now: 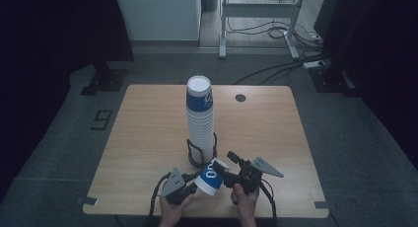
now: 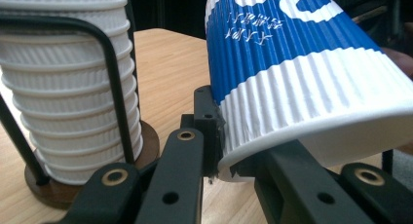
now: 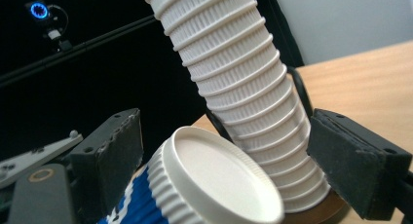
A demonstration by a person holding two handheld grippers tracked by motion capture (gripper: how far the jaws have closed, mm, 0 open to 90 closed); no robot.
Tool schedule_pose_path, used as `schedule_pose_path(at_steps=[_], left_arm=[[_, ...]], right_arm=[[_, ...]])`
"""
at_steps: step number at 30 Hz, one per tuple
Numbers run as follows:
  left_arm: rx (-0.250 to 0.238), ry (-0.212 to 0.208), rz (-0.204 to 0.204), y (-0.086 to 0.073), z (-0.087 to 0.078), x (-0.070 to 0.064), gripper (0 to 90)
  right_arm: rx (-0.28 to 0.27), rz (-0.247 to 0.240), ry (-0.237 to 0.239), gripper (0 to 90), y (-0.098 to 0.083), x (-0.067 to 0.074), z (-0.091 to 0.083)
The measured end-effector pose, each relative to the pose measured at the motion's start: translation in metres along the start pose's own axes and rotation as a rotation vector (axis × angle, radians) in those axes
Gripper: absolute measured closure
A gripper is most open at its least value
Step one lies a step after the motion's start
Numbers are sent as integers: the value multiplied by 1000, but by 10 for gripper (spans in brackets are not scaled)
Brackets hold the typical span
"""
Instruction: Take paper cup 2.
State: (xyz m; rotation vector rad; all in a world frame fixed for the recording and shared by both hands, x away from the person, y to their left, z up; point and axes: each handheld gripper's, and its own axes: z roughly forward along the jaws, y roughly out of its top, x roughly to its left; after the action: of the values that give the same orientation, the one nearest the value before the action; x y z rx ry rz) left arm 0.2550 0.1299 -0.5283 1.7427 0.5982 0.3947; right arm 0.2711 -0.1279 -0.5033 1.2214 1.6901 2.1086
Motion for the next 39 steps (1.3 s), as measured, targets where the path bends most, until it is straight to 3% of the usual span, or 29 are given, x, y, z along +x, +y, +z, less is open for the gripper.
schedule_pose_path(at_steps=[5,8,9,11,13,14,16,17,18,19,22,25,33,35,37,39], left_arm=[[25,7,-17,0,-5,10,840],[35,6,-20,1,-7,13,840],[39,4,-22,3,-10,17,840],[51,5,-20,5,-13,19,840],[74,-1,-20,8,-15,20,839],[74,-1,-20,8,-15,20,838],[79,13,-13,10,-17,21,838],[81,17,-15,11,-19,22,838],[80,16,-18,12,-20,23,838],[81,20,-16,12,-21,24,838],[87,24,-24,15,-24,28,838],[101,9,-33,18,-26,31,838],[162,-8,-16,27,-26,30,839],[182,-7,-10,29,-26,30,839],[190,1,-8,32,-26,30,839],[231,4,-11,36,-26,30,839]], right_arm=[[2,-78,-31,124,2,-2,-9],[12,-82,-20,125,2,-4,-11],[18,-121,-39,127,1,-4,-14],[36,-155,-33,128,-1,-3,-15],[34,-198,-56,128,-3,-3,-16],[34,-198,-56,128,-3,-3,-16],[29,-269,-97,128,-7,-4,-18],[29,-269,-97,128,-7,-4,-18],[41,-320,-126,128,-9,-5,-18],[41,-320,-126,128,-9,-5,-18],[104,-401,-153,126,-16,-6,-17],[127,-470,-166,124,-22,-6,-15],[188,-535,-160,134,-31,-3,-10],[219,-592,-159,126,-33,0,-8],[229,-606,-157,130,-34,0,-7],[255,-654,-158,129,-35,3,-6]])
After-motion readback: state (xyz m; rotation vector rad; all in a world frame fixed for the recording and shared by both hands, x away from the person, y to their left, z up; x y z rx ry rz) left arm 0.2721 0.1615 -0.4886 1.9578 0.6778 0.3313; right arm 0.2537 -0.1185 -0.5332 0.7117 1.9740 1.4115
